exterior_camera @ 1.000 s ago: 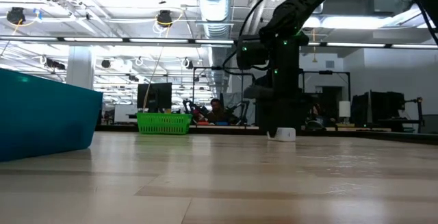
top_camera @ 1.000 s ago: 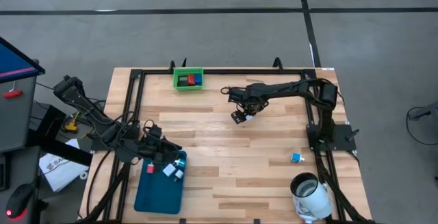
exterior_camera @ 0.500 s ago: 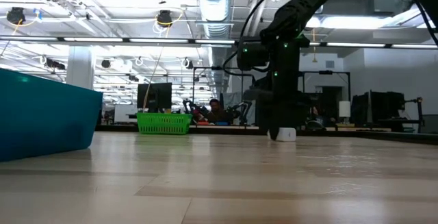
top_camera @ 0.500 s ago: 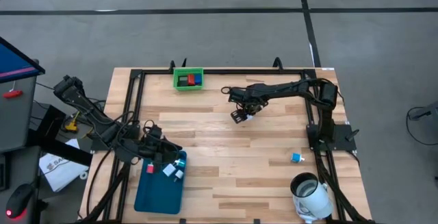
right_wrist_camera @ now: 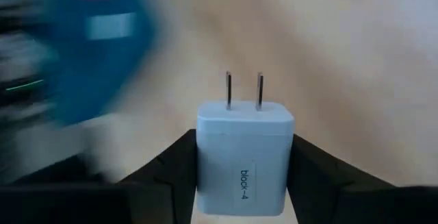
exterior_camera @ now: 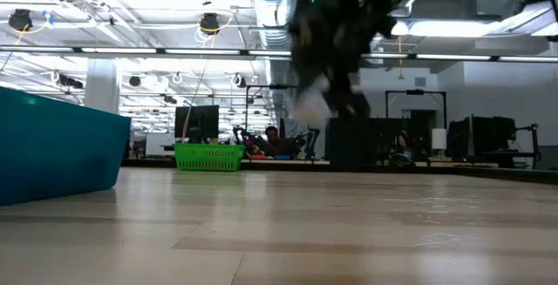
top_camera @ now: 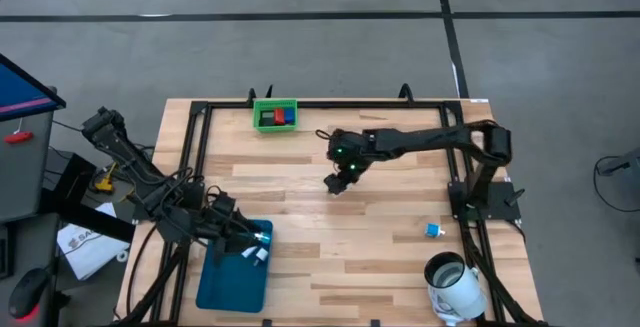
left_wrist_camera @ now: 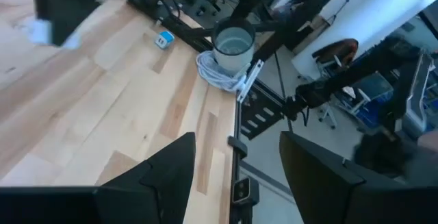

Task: Pick & Place Office items
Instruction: Put the white charger adapter into the blue bin

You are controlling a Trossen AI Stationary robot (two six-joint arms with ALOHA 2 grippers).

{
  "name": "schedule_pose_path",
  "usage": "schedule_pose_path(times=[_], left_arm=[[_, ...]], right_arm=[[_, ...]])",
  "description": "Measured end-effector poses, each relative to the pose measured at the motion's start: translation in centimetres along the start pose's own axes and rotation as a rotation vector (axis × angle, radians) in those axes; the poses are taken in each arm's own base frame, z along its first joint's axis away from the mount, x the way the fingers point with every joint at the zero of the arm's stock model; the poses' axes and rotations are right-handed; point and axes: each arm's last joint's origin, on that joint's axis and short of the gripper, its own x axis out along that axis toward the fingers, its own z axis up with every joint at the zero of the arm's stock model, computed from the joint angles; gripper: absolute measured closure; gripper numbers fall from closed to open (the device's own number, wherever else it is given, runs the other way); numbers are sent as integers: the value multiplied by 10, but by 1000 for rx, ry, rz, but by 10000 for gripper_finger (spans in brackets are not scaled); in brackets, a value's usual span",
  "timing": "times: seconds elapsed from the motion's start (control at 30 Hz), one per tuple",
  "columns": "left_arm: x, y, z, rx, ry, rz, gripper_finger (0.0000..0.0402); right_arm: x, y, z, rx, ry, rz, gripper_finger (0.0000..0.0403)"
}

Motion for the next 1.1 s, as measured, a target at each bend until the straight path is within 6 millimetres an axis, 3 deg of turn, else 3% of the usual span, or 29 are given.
schedule_pose_path(times=[0.23,0.33,0.43,0.53,0.67,0.9,1.1], left_arm=[[2,-16,7,60,-16,-30,193],[13,-29,17,190,-41,-16,193],[31,-35,21,398,-39,29,193],[49,-38,26,560,-31,54,193],[65,-44,39,667,-70,-4,184],[77,-51,60,703,-141,-171,147],[84,-50,60,714,-111,-218,132]], right_arm=[[-51,81,-26,-170,36,555,237],[-72,107,-42,-223,55,710,237],[-81,126,-56,-250,78,806,237],[-78,139,-65,-250,106,859,237],[-60,147,-71,-229,152,880,237],[-38,159,-70,-208,189,999,237],[-35,157,-65,-212,197,1011,237]])
